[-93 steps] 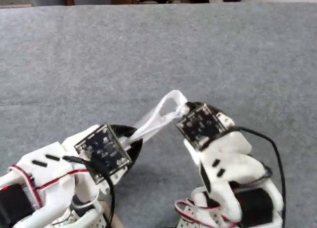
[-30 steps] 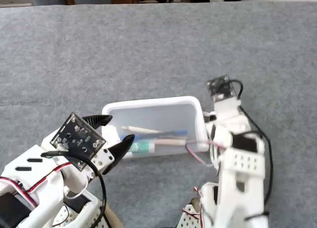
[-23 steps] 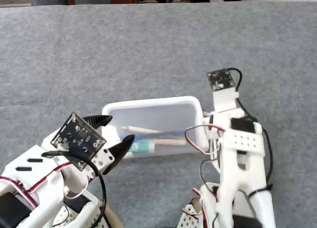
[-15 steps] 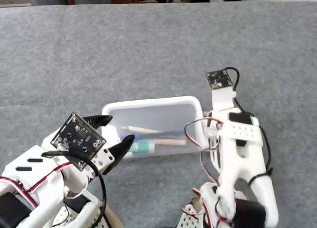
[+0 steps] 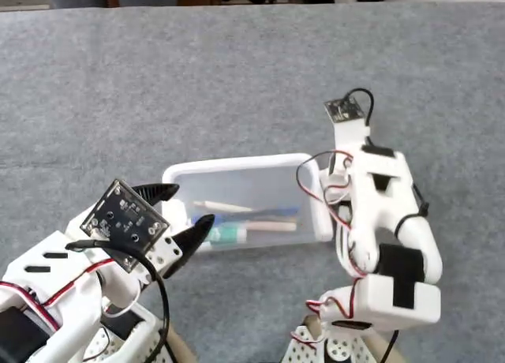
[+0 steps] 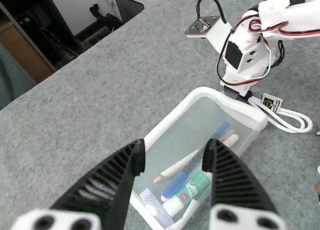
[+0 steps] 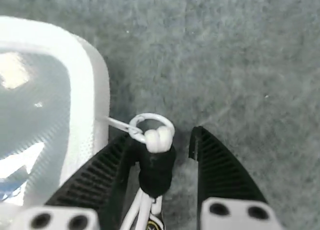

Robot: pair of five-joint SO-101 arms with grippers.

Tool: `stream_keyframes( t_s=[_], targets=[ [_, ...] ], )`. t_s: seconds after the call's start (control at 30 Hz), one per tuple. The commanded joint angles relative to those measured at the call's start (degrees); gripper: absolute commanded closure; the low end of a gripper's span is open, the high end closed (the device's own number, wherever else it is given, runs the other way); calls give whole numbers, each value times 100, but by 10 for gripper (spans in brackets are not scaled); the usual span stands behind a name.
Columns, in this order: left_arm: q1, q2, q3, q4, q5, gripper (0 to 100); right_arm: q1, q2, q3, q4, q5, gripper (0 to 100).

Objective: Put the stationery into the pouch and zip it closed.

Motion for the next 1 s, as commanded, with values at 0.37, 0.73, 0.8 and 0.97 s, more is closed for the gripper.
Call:
stream_keyframes(
  t_s=[0.37, 0.73, 0.8, 0.97],
  targets=[
    [-57, 70, -57, -35, 44, 784, -114, 22, -207, -44, -26, 956],
    [-57, 44, -66, -35, 44, 784, -114, -453, -338, 413, -9, 986],
    [-57, 44, -66, -35, 44, 784, -114, -910, -356, 598, 0, 986],
    [-57, 35, -75, -35, 44, 784, -185, -2308, -365, 1099, 369, 986]
  ],
)
